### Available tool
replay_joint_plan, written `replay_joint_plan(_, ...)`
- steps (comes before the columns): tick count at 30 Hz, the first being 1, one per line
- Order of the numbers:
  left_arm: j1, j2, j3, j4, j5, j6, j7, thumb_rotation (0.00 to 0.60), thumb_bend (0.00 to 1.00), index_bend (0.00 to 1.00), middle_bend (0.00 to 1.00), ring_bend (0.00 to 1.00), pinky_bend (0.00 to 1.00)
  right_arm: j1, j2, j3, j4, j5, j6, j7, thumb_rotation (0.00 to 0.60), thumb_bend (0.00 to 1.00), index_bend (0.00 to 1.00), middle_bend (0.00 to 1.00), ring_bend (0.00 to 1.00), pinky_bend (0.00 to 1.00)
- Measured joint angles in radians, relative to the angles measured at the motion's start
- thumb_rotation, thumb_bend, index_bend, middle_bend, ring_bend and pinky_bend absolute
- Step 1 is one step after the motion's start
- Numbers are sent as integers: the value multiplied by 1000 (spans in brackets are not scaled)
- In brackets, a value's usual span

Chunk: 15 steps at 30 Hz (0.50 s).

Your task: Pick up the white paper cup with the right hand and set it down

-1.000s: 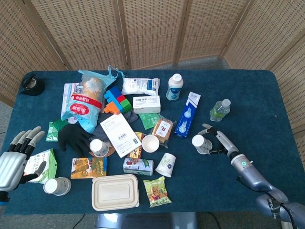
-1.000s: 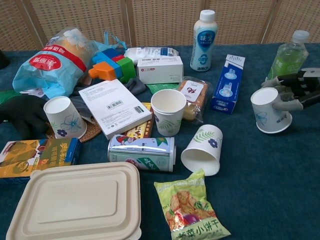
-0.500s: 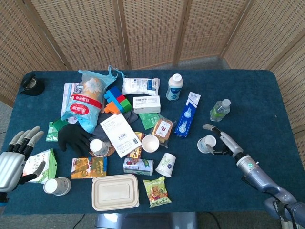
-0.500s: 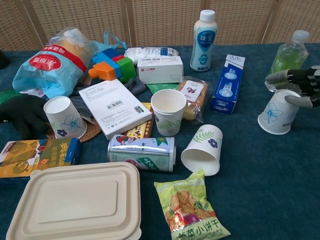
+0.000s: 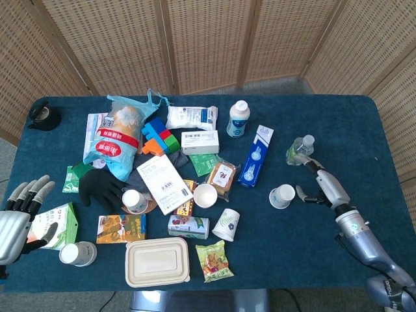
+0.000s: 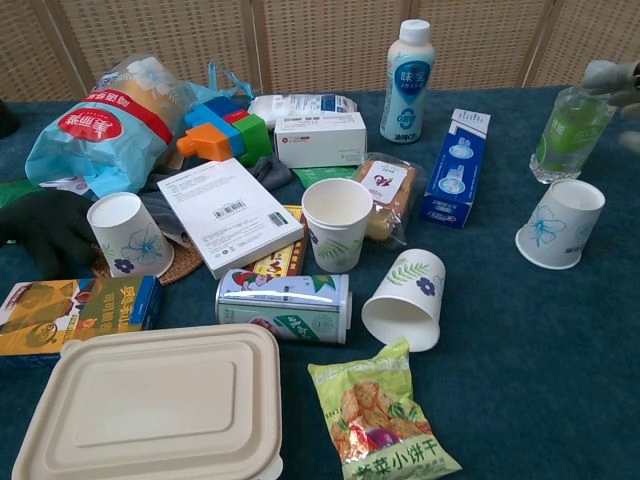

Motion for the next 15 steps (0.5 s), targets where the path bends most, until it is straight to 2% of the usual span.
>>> replay_joint_plan(9,6,-34,5,23,-24,-15,20,600,441,0,50,0,0,-65,48,12,-144,120,137,-471,600,528,111,0,0,0)
replay_joint_plan(15,4,-64,2,44,-48,-28,41,600,440,0,52,0,0,-126,60,5,-222,162,285,-741,600,527,114,0,0,0)
